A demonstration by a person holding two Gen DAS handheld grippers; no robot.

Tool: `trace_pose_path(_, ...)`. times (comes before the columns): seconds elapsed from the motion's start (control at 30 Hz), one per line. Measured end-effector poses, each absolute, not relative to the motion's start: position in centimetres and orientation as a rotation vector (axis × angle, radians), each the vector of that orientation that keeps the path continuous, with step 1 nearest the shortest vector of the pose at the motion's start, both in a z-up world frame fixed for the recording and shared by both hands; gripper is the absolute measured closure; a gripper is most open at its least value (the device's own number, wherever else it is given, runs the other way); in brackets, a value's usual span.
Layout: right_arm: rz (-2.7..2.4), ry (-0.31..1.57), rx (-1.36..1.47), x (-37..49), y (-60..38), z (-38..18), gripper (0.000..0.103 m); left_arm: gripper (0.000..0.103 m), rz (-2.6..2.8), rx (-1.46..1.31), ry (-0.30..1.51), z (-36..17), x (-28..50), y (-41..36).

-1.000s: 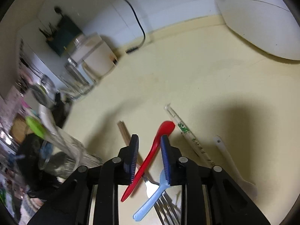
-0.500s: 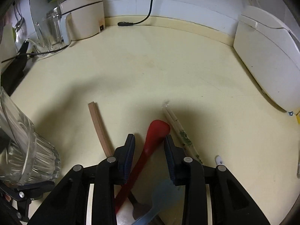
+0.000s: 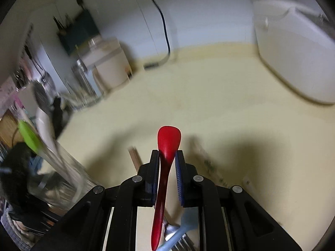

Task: Organize utensils
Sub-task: 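Carry the red spatula with the right gripper up over the glass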

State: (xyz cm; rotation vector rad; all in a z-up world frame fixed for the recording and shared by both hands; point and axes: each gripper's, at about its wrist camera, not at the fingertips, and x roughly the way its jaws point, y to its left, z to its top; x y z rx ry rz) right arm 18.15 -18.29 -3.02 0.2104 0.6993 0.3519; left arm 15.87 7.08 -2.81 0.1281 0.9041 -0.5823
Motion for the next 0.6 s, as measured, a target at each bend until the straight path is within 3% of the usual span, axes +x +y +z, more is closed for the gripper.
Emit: trace_pose_path(0.6, 0.365, 0.382, 0.255, 12.6, -20.4, 4.5, 0.088, 0.033, -0.581, 0.129, 0.902, -2.8, 15.9, 7.0)
